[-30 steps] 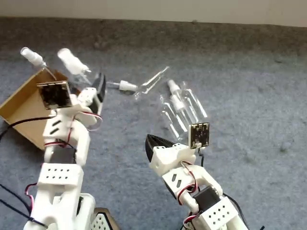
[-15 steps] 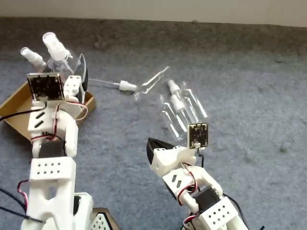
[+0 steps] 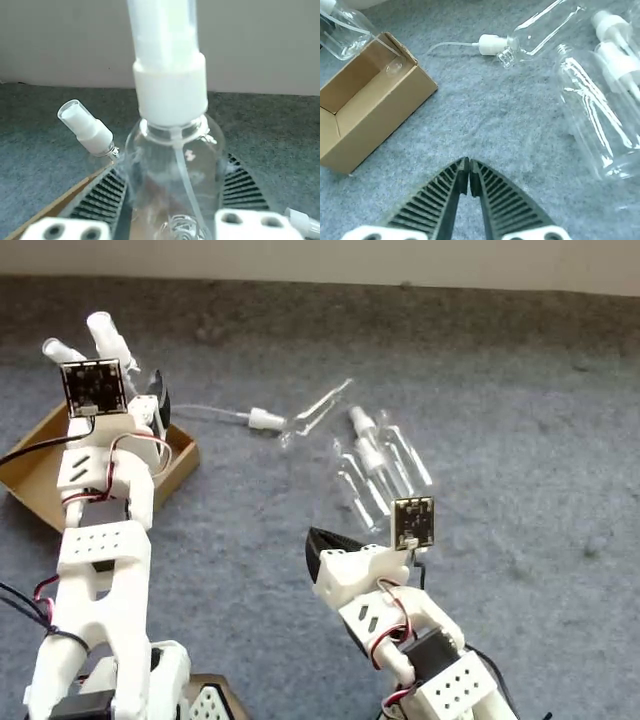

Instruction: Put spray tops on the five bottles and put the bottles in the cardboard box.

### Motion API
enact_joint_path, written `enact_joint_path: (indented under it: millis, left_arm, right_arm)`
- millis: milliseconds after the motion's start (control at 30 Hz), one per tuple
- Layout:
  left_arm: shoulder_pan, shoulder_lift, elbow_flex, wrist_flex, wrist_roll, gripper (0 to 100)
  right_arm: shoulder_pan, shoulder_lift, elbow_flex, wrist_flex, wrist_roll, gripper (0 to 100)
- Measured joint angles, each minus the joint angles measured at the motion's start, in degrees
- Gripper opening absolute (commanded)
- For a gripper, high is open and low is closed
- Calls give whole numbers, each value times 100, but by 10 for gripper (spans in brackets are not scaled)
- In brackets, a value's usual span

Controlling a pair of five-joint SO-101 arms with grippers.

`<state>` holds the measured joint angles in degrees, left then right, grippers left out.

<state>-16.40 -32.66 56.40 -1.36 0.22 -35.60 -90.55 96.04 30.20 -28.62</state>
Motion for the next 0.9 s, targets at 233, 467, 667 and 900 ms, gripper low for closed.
enact_joint_path:
  millis: [233, 467, 667, 900]
  left_arm:
    - [0, 571, 457, -1231, 0, 58]
    - [0, 862, 1160, -2198, 0, 58]
    - [-88, 862, 1574, -2338, 0, 58]
    - [-334, 53, 2242, -2356, 9, 59]
  right_arm:
    - [0, 0, 0, 0, 0, 5]
    - [0, 0, 0, 0, 0, 5]
    - [0, 0, 0, 0, 0, 5]
    - [0, 0, 0, 0, 0, 5]
